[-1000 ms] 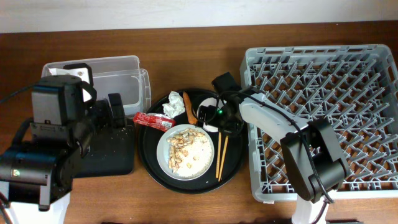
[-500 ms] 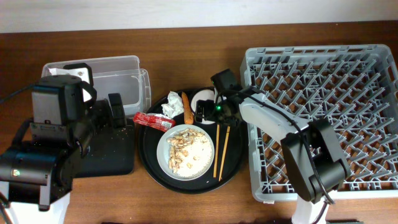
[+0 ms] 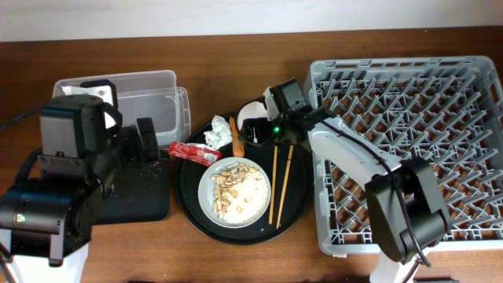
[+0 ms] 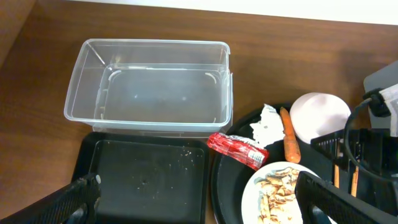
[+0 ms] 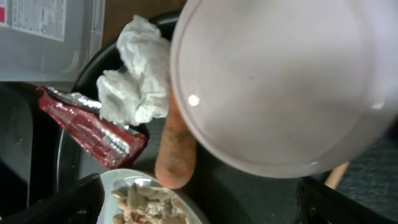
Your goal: Sort waste into correct bins and load items into the dishwasher rack
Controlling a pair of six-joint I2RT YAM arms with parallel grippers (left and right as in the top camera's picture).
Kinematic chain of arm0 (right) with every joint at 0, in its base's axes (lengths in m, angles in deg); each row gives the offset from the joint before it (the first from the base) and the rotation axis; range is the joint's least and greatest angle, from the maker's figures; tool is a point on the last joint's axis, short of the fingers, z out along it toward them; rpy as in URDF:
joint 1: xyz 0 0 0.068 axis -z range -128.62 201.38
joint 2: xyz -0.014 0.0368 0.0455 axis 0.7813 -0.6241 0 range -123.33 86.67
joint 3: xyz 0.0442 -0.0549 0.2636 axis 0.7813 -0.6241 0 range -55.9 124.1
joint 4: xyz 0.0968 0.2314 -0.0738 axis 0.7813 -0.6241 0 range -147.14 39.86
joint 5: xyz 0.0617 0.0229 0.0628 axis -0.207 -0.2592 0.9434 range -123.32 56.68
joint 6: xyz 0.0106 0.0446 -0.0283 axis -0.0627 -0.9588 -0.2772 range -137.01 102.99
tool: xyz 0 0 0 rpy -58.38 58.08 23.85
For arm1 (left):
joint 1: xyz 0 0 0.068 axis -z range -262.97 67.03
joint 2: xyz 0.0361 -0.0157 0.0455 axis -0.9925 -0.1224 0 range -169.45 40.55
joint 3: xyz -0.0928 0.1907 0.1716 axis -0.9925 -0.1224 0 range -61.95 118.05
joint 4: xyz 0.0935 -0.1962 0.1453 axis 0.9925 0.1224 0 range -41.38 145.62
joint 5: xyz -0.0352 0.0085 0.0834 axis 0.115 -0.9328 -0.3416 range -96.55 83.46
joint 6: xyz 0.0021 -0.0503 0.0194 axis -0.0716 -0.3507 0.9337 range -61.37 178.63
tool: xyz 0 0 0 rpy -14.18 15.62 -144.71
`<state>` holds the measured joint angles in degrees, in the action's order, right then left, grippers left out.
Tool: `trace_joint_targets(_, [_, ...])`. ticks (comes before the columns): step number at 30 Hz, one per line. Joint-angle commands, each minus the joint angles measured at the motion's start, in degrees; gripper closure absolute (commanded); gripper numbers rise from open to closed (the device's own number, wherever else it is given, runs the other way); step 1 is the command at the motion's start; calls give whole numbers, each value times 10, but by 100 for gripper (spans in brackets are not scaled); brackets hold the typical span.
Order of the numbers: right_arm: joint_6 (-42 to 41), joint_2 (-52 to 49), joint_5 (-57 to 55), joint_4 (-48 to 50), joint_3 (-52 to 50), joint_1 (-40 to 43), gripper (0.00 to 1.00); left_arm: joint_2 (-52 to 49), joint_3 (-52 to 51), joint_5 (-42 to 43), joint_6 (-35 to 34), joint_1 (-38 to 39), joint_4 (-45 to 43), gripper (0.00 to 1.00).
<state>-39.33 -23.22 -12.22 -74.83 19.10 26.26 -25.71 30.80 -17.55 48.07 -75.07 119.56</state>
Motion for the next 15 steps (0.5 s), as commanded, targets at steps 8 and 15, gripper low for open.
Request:
trace_joint_targets(8, [75, 26, 214, -12, 26, 80, 2, 0, 5, -8, -7, -2, -1, 0])
trace_joint_targets(15, [75, 28, 242, -9, 42, 152, 2, 0, 5, -8, -7, -2, -1, 0])
